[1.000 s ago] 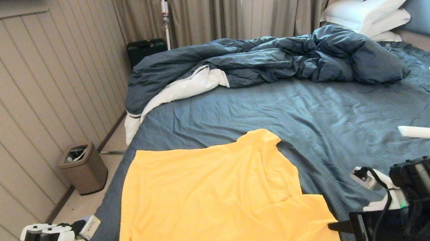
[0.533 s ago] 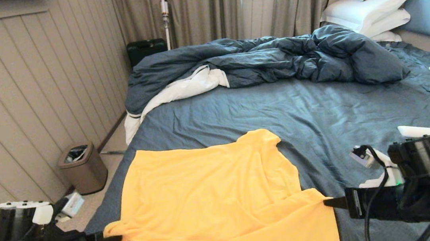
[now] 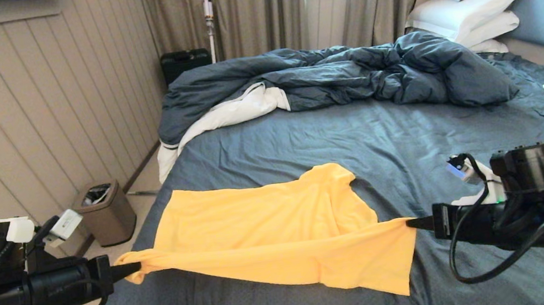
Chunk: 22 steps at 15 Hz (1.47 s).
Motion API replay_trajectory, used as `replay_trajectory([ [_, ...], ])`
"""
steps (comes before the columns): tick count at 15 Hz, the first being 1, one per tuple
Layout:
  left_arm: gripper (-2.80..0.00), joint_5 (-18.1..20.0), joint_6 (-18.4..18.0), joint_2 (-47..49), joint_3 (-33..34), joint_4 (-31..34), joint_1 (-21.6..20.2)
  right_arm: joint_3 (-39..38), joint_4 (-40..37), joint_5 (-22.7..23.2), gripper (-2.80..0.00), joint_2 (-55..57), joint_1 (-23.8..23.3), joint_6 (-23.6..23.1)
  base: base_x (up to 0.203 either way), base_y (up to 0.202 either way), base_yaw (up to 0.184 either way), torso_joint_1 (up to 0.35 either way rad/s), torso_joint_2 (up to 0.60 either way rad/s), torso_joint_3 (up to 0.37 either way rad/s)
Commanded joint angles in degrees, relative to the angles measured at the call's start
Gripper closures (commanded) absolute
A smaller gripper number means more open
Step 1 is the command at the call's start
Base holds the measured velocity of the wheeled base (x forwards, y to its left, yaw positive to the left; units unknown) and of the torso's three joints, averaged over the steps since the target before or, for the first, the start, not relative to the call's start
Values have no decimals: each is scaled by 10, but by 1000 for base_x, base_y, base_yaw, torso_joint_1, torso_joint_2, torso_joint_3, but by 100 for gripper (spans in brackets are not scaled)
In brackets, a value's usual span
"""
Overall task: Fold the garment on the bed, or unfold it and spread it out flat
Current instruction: Fold the yellow T-shirt
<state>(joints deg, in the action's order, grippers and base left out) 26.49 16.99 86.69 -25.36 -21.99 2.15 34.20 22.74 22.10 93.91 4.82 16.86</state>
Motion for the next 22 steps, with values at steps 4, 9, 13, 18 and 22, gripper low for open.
replay_trajectory([
  [4, 0, 2, -1, 55, -22, -4, 0, 38, 2, 0, 0, 64, -3, -1, 0, 0, 0, 0, 0, 0],
  [9, 0, 1, 0, 109, -53, -8, -1, 89, 2, 0, 0, 118, -1, -1, 0, 0, 0, 0, 0, 0],
  [13, 0, 1, 0, 148, -77, -9, -1, 120, 2, -10, 0, 151, 1, -2, 0, 0, 0, 0, 0, 0],
  [18, 0, 1, -5, 200, -93, -30, 0, 145, 3, -12, 0, 189, 2, -6, 0, 0, 0, 0, 0, 0],
  [22, 0, 1, -5, 232, -94, -56, 0, 159, 1, -12, 0, 197, 3, -7, 0, 0, 0, 0, 0, 0],
])
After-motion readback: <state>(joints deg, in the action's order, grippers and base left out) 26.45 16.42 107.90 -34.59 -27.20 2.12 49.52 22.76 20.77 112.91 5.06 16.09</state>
